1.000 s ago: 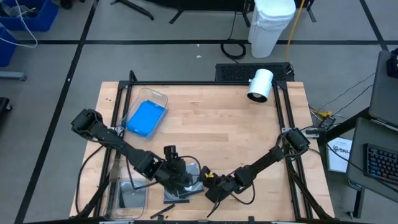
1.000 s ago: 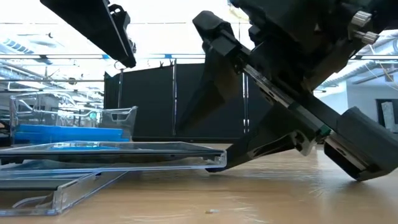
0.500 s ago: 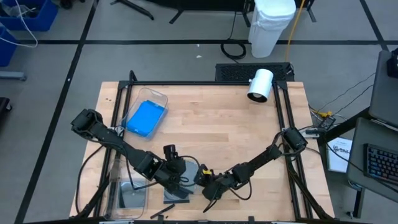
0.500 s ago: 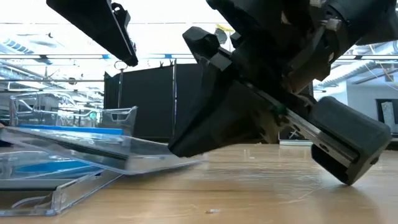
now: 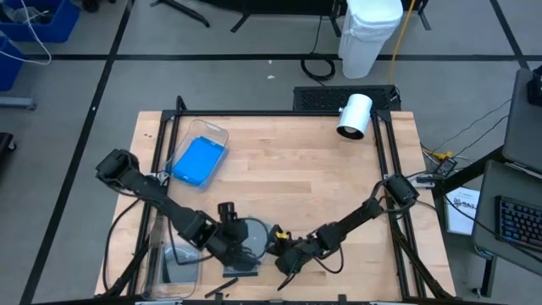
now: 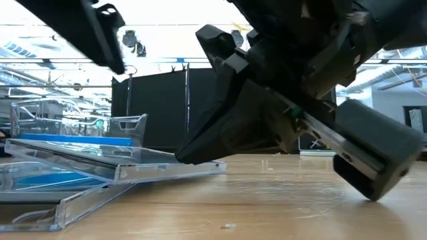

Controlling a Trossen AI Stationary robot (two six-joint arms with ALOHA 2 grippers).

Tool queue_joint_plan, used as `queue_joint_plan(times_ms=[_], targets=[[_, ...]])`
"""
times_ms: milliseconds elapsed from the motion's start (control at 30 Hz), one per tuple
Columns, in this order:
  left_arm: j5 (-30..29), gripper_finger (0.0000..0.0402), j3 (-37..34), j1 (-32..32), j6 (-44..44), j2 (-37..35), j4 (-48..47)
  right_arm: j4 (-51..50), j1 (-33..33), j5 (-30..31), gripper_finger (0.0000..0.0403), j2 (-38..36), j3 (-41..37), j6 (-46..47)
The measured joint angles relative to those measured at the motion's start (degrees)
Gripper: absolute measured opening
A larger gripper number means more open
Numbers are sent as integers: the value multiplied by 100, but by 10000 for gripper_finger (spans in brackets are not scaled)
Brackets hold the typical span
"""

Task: Pick & place jewel cases by type
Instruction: Put the top black CD case into the bottom transparent bin

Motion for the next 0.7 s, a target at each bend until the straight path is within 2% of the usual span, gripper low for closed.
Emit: queue_joint_plan(times_ms=[133, 400, 567, 700], targets=[[80, 257, 0, -250, -528, 0, -460, -22, 23, -5, 0, -2, 0, 33], [600, 257, -165, -441, -2512, 0, -825, -39, 8, -7, 0, -10, 2, 56], [1564, 257, -604, -242, -3934, 0, -231, -42, 8, -5, 0, -12, 4, 56], [2093, 257, -936, 12, -4356, -8, 353, -39, 7, -5, 0, -12, 4, 55]])
